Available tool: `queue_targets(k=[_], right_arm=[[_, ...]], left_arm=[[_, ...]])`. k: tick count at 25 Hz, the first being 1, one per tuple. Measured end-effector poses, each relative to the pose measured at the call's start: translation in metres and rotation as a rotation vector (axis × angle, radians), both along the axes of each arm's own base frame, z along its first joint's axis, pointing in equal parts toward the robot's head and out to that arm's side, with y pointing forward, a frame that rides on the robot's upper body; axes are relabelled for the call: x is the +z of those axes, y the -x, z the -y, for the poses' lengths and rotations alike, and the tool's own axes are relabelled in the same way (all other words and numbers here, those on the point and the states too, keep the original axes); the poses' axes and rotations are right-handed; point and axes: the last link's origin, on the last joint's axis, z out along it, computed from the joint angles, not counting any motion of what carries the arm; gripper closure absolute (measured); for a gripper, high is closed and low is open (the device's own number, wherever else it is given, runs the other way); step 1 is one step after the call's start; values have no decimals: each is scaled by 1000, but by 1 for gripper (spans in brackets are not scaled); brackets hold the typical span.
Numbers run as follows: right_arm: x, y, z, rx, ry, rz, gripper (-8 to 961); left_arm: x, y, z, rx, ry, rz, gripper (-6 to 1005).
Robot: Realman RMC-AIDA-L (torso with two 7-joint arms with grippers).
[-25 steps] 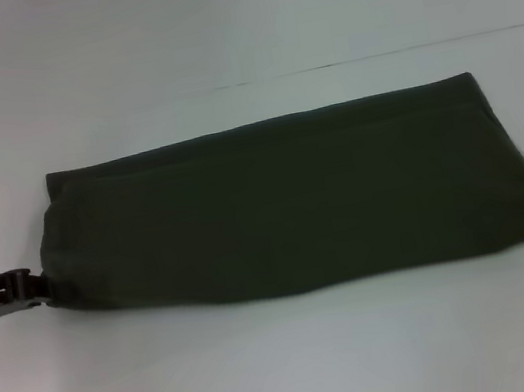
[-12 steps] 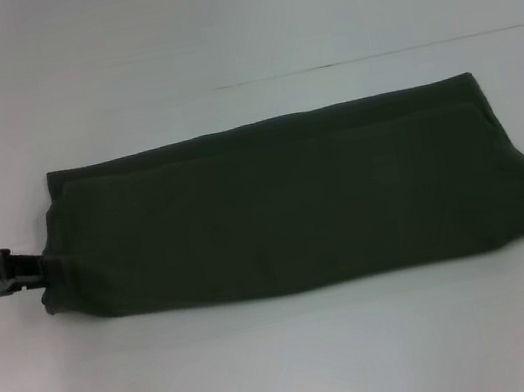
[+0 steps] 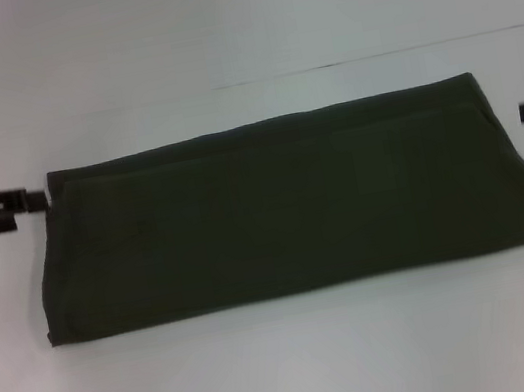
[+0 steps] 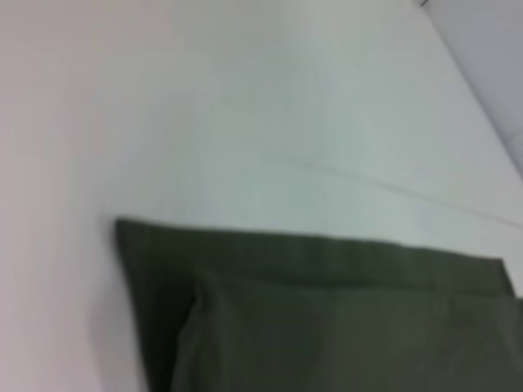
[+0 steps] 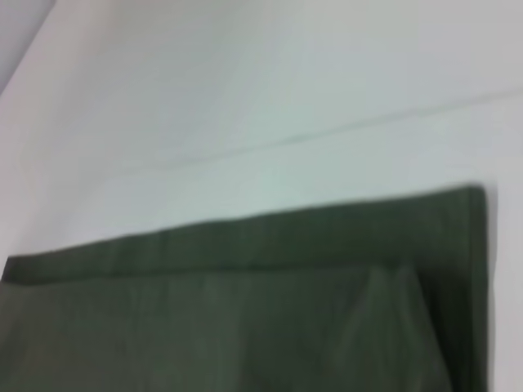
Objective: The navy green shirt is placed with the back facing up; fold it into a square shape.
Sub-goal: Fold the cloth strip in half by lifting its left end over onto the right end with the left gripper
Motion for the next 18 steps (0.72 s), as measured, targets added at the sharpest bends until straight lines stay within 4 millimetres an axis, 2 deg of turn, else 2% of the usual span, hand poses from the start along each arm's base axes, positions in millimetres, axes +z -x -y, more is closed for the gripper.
queue_targets(k=[3,6,11,14,18], right_arm=[[5,8,-13,36,-46,23,292],[4,16,-24,101,-111,24,223],[-5,26,-39,234,-230,3,13],[-12,31,-39,322,-289,-6,14],[-19,31,-35,431,-317,37,14]], left_arm=[[6,-7,-7,-24,-46,25,284],[9,-13,-16,-55,-121,57,236],[7,-18,-26,-115,-231,88,156],[3,-17,-29,-112,-233,78,108],[0,-20,-33,-81,-173,41,111]])
